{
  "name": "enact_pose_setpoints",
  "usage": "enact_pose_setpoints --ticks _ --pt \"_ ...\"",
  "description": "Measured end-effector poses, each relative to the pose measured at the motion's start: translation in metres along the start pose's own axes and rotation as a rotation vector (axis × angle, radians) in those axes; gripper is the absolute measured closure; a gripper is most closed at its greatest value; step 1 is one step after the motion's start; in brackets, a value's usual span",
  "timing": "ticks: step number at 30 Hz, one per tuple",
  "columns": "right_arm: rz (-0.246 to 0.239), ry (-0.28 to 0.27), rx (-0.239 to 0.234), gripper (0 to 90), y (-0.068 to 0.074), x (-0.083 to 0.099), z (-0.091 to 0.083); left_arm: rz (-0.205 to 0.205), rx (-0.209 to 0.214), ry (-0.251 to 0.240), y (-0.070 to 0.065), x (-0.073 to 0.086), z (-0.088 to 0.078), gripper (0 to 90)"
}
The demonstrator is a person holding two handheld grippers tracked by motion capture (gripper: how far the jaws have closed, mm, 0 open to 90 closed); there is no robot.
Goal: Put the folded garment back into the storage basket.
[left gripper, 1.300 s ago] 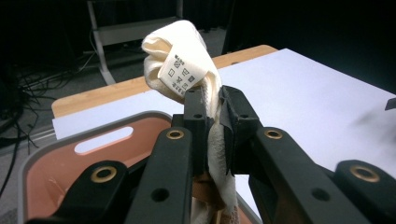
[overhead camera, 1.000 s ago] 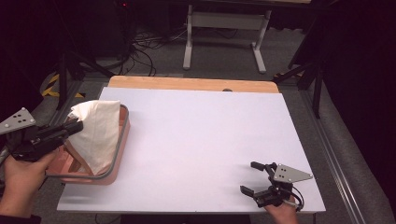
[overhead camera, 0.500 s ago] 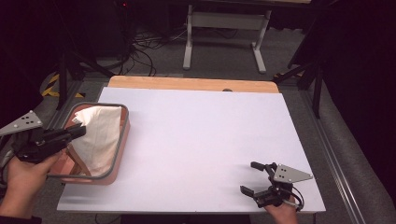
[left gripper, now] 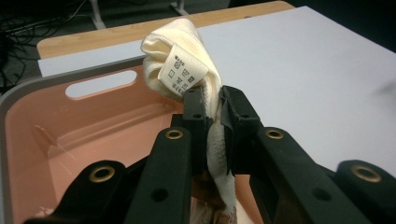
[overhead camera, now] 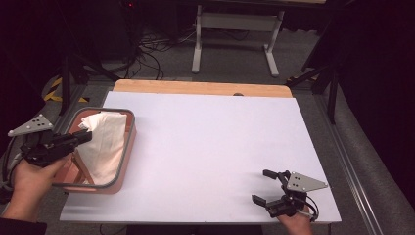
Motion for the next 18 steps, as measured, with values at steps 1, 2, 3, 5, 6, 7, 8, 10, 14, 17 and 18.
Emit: enact_pose_setpoints --ticks 1,2,3,5,6,7,8,10,14,17,18 --pt "-0.001 0.001 0.002 5.3 0.000 0.000 0.000 0.001 -0.006 0.001 0.001 0.000 0.001 81.1" --pt "0.000 0.005 0.005 5.4 0.000 0.000 0.000 -0.001 -0.007 0.002 0.002 0.001 0.002 81.1" --pt "-0.001 0.007 0.006 5.4 -0.001 0.001 0.000 -0.001 -0.011 0.006 0.003 0.001 0.003 81.0" --pt "0.000 0.006 0.007 5.5 -0.001 0.001 0.000 -0.001 -0.015 0.017 0.004 0.003 0.006 81.0" --pt "0.000 0.005 0.007 5.5 -0.001 0.001 0.000 -0.001 -0.016 0.027 0.005 0.004 0.008 81.0" --pt "0.000 0.006 0.007 5.5 -0.001 0.001 0.000 -0.005 -0.016 0.033 0.006 0.004 0.010 81.0" --pt "0.000 0.006 0.007 5.5 0.000 0.001 0.000 -0.012 -0.016 0.040 0.007 0.005 0.012 81.0" --pt "0.001 0.009 0.009 5.6 -0.001 0.001 0.000 -0.018 -0.024 0.050 0.009 0.006 0.017 80.9" --pt "0.000 0.010 0.011 5.7 -0.001 0.001 0.000 -0.009 -0.045 0.085 0.011 0.008 0.027 80.8" --pt "0.002 0.009 0.011 5.7 -0.001 0.001 0.000 -0.011 -0.066 0.100 0.014 0.010 0.031 80.7" --pt "0.003 0.010 0.011 5.7 -0.001 0.002 -0.001 -0.021 -0.070 0.106 0.016 0.011 0.033 80.7"
Point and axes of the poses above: each handheld gripper's, and its own axes: z roughly forward along the jaws, x roughly out of its underside, y roughly to its left, the point moved 7 cm from there along z, roughly forward along the jaws, and after that the axes turned 11 degrees about -y, right-handed, at the moved point
